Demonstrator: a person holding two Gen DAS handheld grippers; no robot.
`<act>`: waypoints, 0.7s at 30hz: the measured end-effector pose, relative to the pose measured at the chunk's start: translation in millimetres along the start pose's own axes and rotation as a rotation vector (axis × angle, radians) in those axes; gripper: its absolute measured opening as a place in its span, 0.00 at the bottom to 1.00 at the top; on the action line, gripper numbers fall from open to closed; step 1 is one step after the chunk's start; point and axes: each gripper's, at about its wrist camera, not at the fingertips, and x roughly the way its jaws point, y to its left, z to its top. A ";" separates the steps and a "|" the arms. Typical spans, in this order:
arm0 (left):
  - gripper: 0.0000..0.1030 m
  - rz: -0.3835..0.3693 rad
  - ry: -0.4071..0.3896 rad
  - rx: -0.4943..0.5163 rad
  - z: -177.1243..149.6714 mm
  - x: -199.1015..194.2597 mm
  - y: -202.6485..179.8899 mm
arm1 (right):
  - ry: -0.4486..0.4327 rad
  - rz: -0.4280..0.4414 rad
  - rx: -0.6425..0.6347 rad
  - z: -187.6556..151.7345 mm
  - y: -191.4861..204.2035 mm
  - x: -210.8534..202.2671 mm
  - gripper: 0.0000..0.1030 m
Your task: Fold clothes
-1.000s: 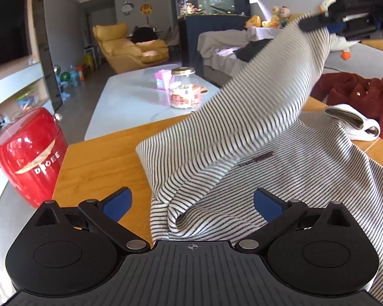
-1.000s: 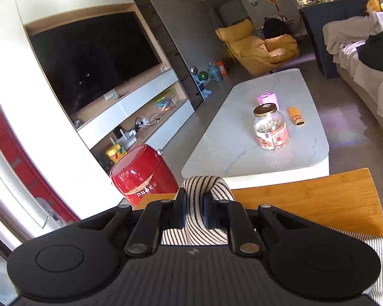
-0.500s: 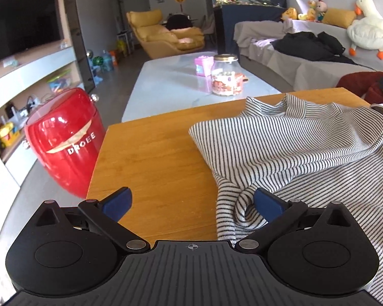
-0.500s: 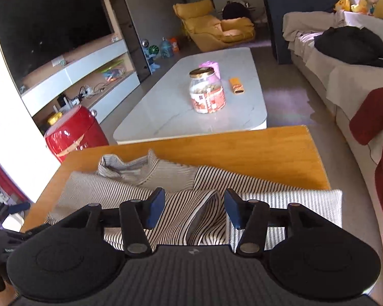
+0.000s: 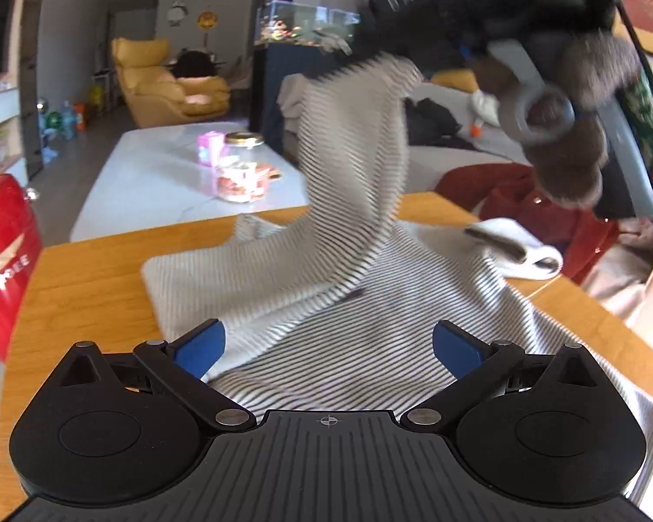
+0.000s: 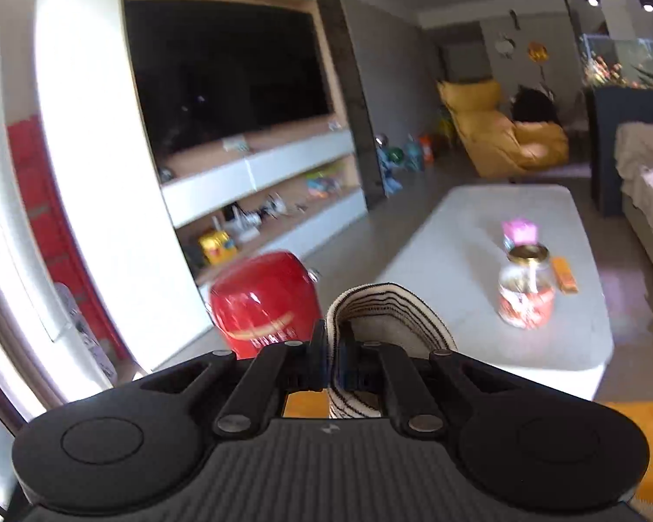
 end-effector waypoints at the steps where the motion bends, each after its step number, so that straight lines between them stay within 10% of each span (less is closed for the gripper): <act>1: 1.00 -0.013 0.009 -0.008 0.8 8.7 -1.9 | -0.037 0.027 -0.010 11.9 7.9 -4.8 0.04; 10: 1.00 0.189 0.039 -0.190 -10.1 22.2 45.1 | 0.028 -0.100 0.011 -8.6 -33.7 -14.7 0.04; 21: 1.00 0.042 0.047 -0.133 -9.3 -28.7 38.3 | 0.287 -0.274 0.195 -124.0 -117.1 14.2 0.04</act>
